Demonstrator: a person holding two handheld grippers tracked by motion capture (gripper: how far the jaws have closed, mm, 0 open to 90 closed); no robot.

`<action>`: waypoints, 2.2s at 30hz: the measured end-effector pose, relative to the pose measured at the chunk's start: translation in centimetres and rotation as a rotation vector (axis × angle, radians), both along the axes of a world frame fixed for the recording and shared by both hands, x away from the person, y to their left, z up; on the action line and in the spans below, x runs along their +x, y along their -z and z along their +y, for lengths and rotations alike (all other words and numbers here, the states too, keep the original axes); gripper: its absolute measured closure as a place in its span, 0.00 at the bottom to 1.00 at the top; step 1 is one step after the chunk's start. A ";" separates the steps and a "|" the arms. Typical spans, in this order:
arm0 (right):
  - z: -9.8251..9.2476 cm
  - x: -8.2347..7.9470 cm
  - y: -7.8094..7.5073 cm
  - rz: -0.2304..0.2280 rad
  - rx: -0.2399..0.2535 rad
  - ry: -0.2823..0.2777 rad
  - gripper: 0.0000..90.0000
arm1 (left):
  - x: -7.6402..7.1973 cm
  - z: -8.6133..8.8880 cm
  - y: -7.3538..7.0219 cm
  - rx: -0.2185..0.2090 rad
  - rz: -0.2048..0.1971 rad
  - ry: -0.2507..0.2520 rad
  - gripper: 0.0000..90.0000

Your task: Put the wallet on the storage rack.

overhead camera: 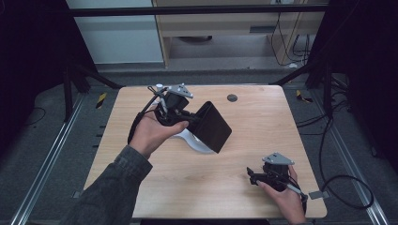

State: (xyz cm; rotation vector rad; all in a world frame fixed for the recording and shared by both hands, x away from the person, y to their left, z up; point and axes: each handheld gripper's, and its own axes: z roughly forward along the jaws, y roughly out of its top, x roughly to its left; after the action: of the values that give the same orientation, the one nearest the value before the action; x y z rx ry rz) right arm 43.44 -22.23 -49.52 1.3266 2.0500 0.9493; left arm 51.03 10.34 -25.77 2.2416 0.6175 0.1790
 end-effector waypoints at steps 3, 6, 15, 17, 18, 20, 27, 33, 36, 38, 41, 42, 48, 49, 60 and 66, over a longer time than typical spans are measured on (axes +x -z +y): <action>-0.3 0.1 0.1 0.008 0.005 0.024 0.07 | 0.2 0.0 -0.2 -0.004 -0.004 -0.006 0.90; -0.6 0.3 0.1 0.012 0.007 0.040 0.07 | 0.6 0.1 -0.8 -0.016 -0.007 -0.017 0.90; -1.5 0.8 0.5 0.029 0.005 0.084 0.06 | 1.7 0.9 -2.0 -0.032 -0.023 -0.056 0.90; -1.7 1.0 0.6 0.033 -0.005 0.086 0.06 | 2.1 1.2 -2.1 -0.028 -0.022 -0.064 0.90; -1.9 1.1 0.7 0.037 -0.006 0.093 0.06 | 2.5 1.4 -2.2 -0.031 -0.022 -0.076 0.90; -1.9 1.2 0.8 0.036 -0.004 0.091 0.06 | 2.7 1.5 -2.2 -0.030 -0.020 -0.081 0.90; -1.7 1.6 1.0 0.042 -0.015 0.080 0.06 | 4.4 2.0 -1.7 -0.016 -0.013 -0.114 0.91; -1.8 1.4 0.9 0.043 -0.014 0.085 0.06 | 4.7 2.2 -1.1 -0.001 -0.009 -0.126 0.91; -1.8 1.4 0.9 0.043 -0.008 0.090 0.06 | 4.7 2.1 -1.0 0.005 -0.011 -0.125 0.90; -1.9 1.4 0.9 0.043 -0.008 0.087 0.06 | 4.8 2.0 -0.8 0.006 -0.011 -0.126 0.90; -1.9 1.5 0.9 0.043 -0.008 0.086 0.06 | 4.9 1.9 -0.7 0.017 -0.013 -0.127 0.90; -2.0 1.4 0.9 0.043 -0.011 0.083 0.06 | 5.0 1.9 -0.5 0.024 -0.011 -0.126 0.90; -2.0 1.4 1.0 0.046 -0.009 0.085 0.06 | 4.8 2.1 0.3 0.023 0.002 -0.124 0.90; -2.0 1.4 1.0 0.046 -0.009 0.085 0.06 | 4.8 2.1 0.6 0.030 0.005 -0.124 0.90; -1.7 1.2 0.9 0.047 -0.017 0.077 0.06 | 5.5 0.9 2.9 0.067 0.020 -0.124 0.90; -1.8 1.2 0.9 0.047 -0.018 0.074 0.06 | 6.3 -0.1 4.0 0.076 0.038 -0.127 0.90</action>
State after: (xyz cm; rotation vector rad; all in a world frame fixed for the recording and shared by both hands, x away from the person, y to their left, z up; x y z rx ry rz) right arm 44.65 -23.98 -50.42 1.4171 2.0246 0.8734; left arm 57.37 10.28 -29.82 2.2842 0.7861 0.2278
